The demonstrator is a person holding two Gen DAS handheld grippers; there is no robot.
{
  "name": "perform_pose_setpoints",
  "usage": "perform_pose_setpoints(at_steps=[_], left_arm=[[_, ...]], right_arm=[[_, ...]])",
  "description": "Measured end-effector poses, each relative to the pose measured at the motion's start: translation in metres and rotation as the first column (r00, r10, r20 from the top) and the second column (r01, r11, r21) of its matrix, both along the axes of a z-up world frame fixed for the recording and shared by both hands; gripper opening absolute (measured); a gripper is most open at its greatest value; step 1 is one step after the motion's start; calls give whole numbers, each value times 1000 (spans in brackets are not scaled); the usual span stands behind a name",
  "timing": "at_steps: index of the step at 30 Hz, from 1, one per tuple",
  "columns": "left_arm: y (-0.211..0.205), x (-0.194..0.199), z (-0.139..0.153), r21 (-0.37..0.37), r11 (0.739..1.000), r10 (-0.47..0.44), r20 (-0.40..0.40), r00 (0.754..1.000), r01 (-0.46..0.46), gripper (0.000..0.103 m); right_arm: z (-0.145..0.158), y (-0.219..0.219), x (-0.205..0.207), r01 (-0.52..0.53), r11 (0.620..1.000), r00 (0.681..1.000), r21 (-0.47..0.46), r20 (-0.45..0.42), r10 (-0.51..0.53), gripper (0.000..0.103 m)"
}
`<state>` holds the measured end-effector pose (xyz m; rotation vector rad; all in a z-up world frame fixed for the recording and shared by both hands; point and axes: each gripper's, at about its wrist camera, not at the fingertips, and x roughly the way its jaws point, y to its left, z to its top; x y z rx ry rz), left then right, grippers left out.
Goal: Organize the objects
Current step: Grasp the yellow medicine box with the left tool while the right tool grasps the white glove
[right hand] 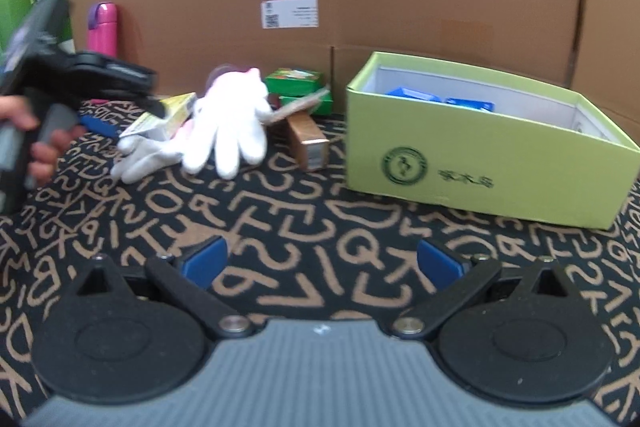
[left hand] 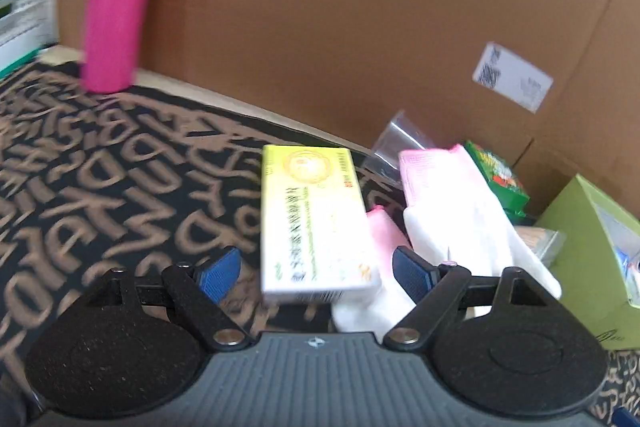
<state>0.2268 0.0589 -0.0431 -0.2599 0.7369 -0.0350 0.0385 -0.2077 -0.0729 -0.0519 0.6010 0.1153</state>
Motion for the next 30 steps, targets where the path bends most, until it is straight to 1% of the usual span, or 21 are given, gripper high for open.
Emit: perform_pose_setpoints(at_steps=[2, 3, 4, 5, 6, 9, 10, 15, 16, 18, 20, 22, 24, 26, 28, 29, 30], left_arm=[[-4, 13, -6, 43, 999, -14, -26, 1000, 15, 86], [-4, 17, -10, 62, 998, -23, -26, 999, 25, 85], [-6, 16, -11, 94, 995, -35, -6, 999, 35, 73], [-6, 15, -12, 121, 992, -48, -3, 999, 48, 71], [-5, 13, -12, 127, 990, -62, -3, 998, 62, 71], [3, -1, -11, 101, 990, -93, -7, 996, 93, 71], [5, -7, -10, 96, 990, -101, -6, 995, 102, 71], [14, -41, -11, 79, 988, -133, 8, 991, 132, 71], [14, -46, -11, 83, 987, -138, 11, 990, 137, 71], [17, -53, -11, 79, 986, -145, 10, 989, 144, 71], [21, -57, -12, 70, 986, -152, 10, 988, 151, 71], [22, -57, -13, 74, 984, -163, 11, 987, 162, 71], [22, -57, -13, 84, 982, -173, 13, 985, 171, 71], [21, -57, -14, 94, 979, -181, 15, 983, 178, 71], [21, -57, -15, 105, 977, -190, 20, 982, 187, 71], [21, -57, -15, 110, 976, -193, 23, 981, 189, 71], [21, -58, -16, 114, 975, -196, 27, 980, 191, 71]], right_arm=[[2, 7, 5, -16, 1000, 1000, -3, 7, 16, 103], [3, 10, 7, -24, 1000, 1000, 0, 12, 24, 103], [4, 13, 10, -30, 1000, 999, 6, 17, 30, 103], [6, 17, 14, -40, 999, 999, 14, 19, 40, 102], [7, 21, 18, -54, 998, 998, 17, 21, 54, 97], [9, 33, 32, -87, 996, 996, 2, 23, 87, 89], [10, 37, 37, -97, 995, 995, -1, 25, 97, 88], [19, 63, 72, -180, 983, 981, -26, 72, 182, 87], [20, 69, 81, -195, 980, 977, -32, 84, 197, 87], [20, 81, 102, -224, 973, 969, -58, 93, 229, 93], [14, 94, 125, -235, 967, 967, -97, 82, 243, 97], [7, 104, 145, -253, 959, 963, -127, 60, 262, 97], [-1, 109, 165, -237, 960, 969, -146, 38, 245, 99], [-8, 110, 181, -219, 965, 975, -142, 1, 222, 98], [-12, 108, 185, -220, 968, 976, -123, -19, 219, 72], [-12, 107, 182, -215, 968, 977, -128, -17, 215, 51], [-11, 107, 178, -200, 969, 980, -146, -2, 201, 42]])
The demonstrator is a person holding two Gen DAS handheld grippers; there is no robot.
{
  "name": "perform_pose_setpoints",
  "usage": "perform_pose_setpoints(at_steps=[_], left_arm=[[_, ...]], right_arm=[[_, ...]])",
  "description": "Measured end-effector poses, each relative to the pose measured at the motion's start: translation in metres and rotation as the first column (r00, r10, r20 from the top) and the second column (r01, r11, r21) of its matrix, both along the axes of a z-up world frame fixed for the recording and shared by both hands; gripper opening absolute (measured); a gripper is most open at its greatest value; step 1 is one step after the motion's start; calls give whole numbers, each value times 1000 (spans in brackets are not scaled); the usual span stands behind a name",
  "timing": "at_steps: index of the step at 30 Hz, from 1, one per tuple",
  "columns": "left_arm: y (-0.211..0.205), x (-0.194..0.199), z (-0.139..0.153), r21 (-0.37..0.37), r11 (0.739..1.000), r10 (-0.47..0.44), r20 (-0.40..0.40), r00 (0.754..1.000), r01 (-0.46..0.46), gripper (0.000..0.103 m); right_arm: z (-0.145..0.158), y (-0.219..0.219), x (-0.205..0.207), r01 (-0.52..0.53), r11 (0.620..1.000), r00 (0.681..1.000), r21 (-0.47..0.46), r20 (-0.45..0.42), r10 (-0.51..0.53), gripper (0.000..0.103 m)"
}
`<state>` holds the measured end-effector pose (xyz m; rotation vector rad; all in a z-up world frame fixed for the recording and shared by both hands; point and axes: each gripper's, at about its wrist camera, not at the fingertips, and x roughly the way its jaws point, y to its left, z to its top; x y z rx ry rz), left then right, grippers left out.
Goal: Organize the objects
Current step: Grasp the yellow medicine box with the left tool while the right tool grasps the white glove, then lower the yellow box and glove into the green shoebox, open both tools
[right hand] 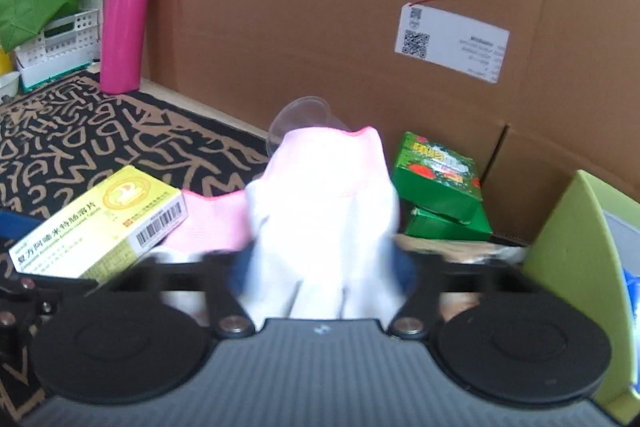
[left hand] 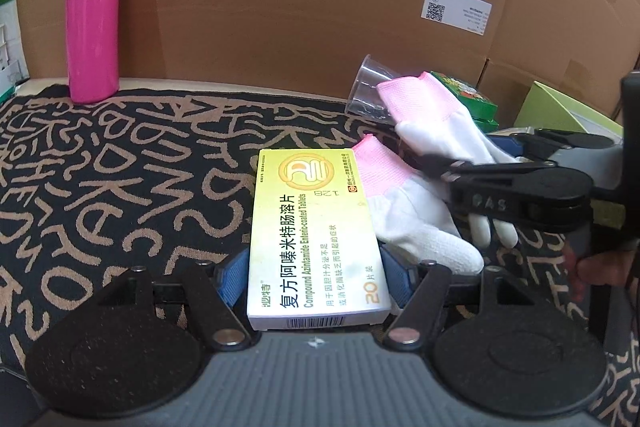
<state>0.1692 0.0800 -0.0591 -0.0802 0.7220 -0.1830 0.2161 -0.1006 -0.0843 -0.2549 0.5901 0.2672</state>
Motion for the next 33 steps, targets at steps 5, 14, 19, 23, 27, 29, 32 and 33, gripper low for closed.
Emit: perform_pose_setpoints(at_steps=[5, 14, 19, 23, 27, 29, 32, 33], left_arm=[[-1, 1, 0, 7, 1000, 9, 4, 1000, -9, 72], [-10, 24, -1, 46, 996, 74, 2, 997, -74, 74], [-13, 14, 2, 66, 995, 77, -16, 997, -76, 69], [-13, -3, 8, 63, 996, 70, -26, 997, -68, 69], [-24, -19, 24, 64, 997, 34, 5, 999, -34, 69], [-32, -24, 35, 40, 999, 6, 24, 1000, -7, 69], [-49, -29, 51, -5, 998, -54, 50, 997, 55, 69], [-56, -31, 55, -16, 997, -74, 62, 995, 75, 69]], right_arm=[[15, -15, -34, -1, 997, 999, 81, 34, -1, 18], [26, -41, -106, -15, 985, 1000, 173, 26, 11, 15], [27, -56, -127, 4, 978, 1000, 208, 22, -9, 15], [30, -67, -139, 12, 971, 999, 239, 29, -19, 15], [37, -82, -149, 17, 959, 998, 282, 47, -32, 15], [43, -90, -155, 22, 955, 997, 297, 60, -42, 15], [52, -107, -164, 45, 948, 993, 314, 86, -76, 15], [55, -114, -168, 54, 945, 991, 322, 96, -89, 15]])
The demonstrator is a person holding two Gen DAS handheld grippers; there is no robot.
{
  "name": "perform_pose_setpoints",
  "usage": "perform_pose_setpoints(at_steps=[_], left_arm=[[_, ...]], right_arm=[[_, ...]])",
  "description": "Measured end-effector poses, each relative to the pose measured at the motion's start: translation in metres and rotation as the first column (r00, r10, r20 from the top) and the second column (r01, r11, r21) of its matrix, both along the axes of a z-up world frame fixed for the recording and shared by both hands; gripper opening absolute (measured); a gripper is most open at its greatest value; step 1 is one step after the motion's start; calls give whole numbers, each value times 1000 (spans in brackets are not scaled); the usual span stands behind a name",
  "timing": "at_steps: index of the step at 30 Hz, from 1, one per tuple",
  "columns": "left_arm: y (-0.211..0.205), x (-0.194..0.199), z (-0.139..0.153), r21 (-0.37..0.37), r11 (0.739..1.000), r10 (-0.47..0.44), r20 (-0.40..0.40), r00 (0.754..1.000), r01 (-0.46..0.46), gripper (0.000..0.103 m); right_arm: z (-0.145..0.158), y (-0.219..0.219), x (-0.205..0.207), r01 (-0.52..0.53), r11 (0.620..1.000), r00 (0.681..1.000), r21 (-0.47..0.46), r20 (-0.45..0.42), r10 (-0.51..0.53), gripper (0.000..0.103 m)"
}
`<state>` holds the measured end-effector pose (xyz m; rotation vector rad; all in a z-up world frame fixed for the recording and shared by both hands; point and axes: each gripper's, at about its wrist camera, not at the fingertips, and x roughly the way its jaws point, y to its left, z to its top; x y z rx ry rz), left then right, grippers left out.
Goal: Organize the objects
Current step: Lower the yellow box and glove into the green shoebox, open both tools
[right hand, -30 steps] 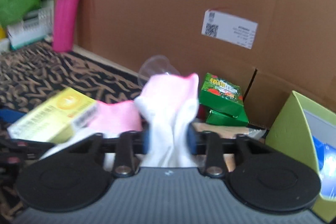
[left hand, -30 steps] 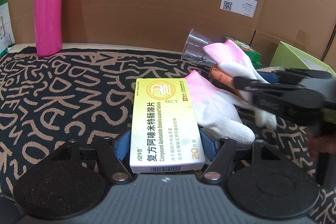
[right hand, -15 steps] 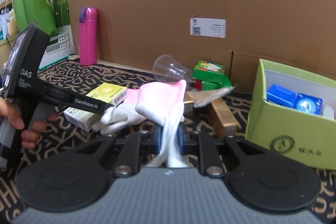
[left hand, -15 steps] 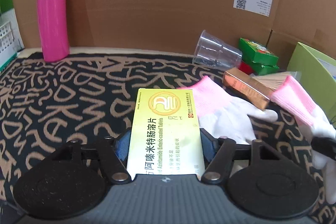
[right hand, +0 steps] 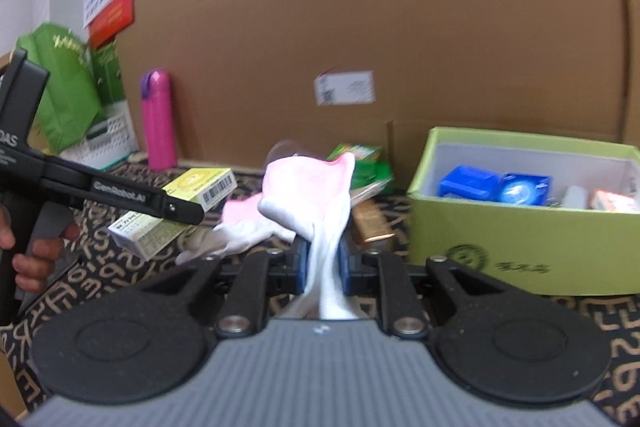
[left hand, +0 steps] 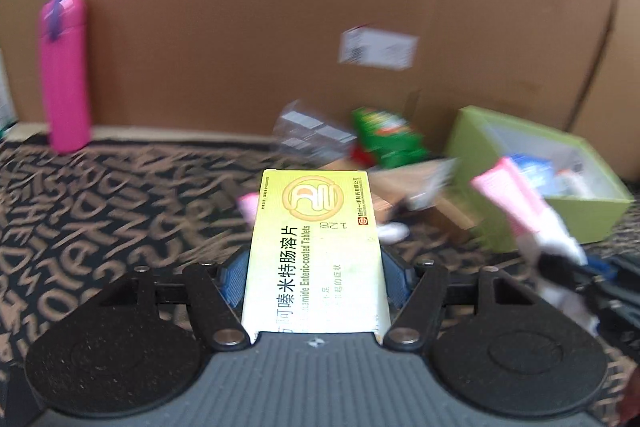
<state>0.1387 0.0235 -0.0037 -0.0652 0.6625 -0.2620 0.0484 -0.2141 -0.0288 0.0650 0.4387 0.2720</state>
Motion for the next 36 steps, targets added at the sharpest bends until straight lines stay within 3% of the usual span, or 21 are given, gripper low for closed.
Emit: perform_pose_setpoints(at_steps=[11, 20, 28, 36], left_arm=[[-103, 1, 48, -56, 973, -216, 92, 972, 222, 69], [-193, 15, 76, -90, 932, -332, 174, 927, 350, 69], [-242, 48, 65, -130, 932, -314, 178, 932, 339, 69], [-269, 81, 28, -94, 937, -325, 110, 939, 336, 69]], right_arm=[[32, -81, -28, 206, 978, 974, -15, 102, -204, 15], [58, -150, -1, 363, 931, 918, -45, 186, -350, 15], [49, -188, 52, 424, 906, 884, -4, 216, -413, 15], [5, -212, 91, 382, 921, 924, -72, 55, -379, 19]])
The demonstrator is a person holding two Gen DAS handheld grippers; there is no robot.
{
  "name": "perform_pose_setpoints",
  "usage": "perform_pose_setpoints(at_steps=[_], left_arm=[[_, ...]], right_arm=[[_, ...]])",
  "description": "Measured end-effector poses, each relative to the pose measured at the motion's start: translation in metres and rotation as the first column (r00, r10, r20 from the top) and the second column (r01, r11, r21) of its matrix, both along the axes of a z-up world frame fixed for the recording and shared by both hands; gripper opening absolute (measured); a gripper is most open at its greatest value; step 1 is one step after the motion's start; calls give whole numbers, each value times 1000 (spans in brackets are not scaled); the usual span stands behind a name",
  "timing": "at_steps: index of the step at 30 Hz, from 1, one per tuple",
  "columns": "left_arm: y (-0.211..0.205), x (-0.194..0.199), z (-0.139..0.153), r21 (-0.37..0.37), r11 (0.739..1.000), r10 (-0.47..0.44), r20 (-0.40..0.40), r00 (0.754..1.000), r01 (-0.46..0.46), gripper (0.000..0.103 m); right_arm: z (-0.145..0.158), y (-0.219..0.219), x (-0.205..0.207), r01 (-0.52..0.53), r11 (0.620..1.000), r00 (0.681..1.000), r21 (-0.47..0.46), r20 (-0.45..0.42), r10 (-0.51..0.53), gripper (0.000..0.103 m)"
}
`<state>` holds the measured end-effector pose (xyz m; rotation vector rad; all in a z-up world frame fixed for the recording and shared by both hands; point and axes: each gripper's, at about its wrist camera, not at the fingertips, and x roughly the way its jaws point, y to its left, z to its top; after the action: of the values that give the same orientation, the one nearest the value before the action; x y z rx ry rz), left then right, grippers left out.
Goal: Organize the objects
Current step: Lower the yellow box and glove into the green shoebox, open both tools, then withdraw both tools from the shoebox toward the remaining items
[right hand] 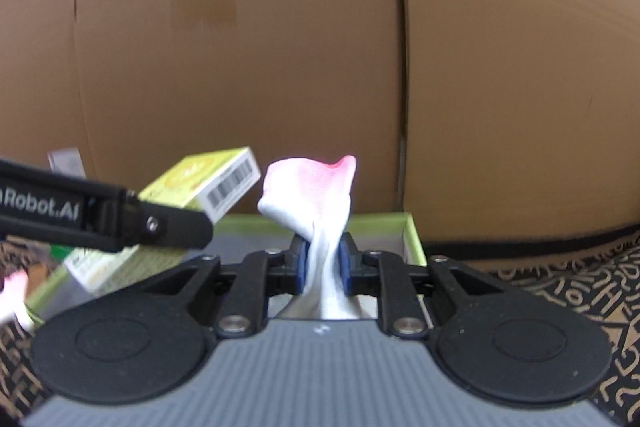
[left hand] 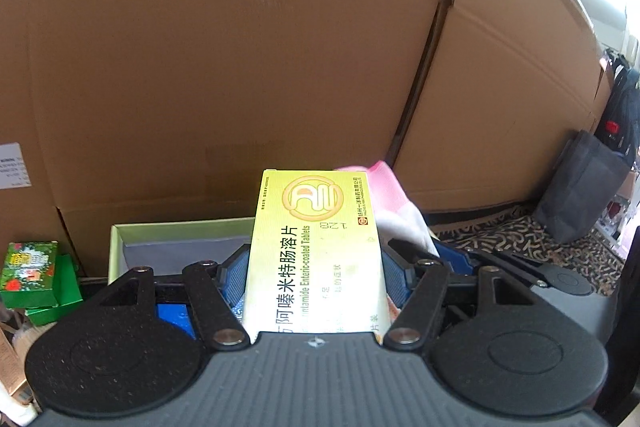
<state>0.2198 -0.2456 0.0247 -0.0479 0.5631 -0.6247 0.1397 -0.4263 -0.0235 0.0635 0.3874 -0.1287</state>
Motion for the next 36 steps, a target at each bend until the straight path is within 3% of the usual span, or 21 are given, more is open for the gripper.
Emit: perform_pose_setpoints(at_steps=[1, 3, 5, 8, 13, 15, 22, 25, 29, 32, 36], left_arm=[[-2, 3, -5, 3, 1000, -1, -7, 1000, 1, 69], [-6, 7, -14, -1, 1000, -14, -15, 1000, 14, 69], [-5, 9, -21, -9, 1000, -17, -9, 1000, 16, 72], [0, 7, -25, -8, 1000, 14, 21, 1000, -14, 84], [14, 8, -24, -16, 999, 43, 10, 999, -43, 84], [13, 5, -23, -9, 998, 56, 19, 998, -56, 85], [18, -6, -10, 9, 998, 64, 38, 997, -64, 85], [25, -10, -5, 15, 997, 76, 44, 996, -77, 85], [31, -20, 0, 18, 997, 78, 61, 995, -80, 91], [36, -34, 5, 37, 996, 81, 102, 991, -85, 95], [50, -50, 8, 2, 997, 71, 93, 993, -72, 96]], right_arm=[[-5, -2, 4, -1, 1000, 1000, 1, -27, 1, 21], [-14, -5, 10, -3, 1000, 997, -11, -78, 2, 45], [-18, -7, 6, 13, 999, 997, -35, -76, -16, 59], [-18, -11, -8, 21, 999, 999, -30, -36, -22, 68], [-18, -13, -23, 17, 1000, 1000, -20, -10, -17, 67], [-16, -8, -20, 0, 1000, 1000, -20, -30, -1, 59], [-18, -3, 10, -31, 1000, 989, 3, -141, 31, 56], [-9, 2, -3, -35, 999, 994, 20, -104, 37, 64], [9, 16, -33, -22, 1000, 1000, -12, -11, 22, 92], [24, 25, -48, -31, 999, 999, -38, 15, 32, 96], [29, 43, -68, -48, 998, 998, -49, 43, 50, 103]])
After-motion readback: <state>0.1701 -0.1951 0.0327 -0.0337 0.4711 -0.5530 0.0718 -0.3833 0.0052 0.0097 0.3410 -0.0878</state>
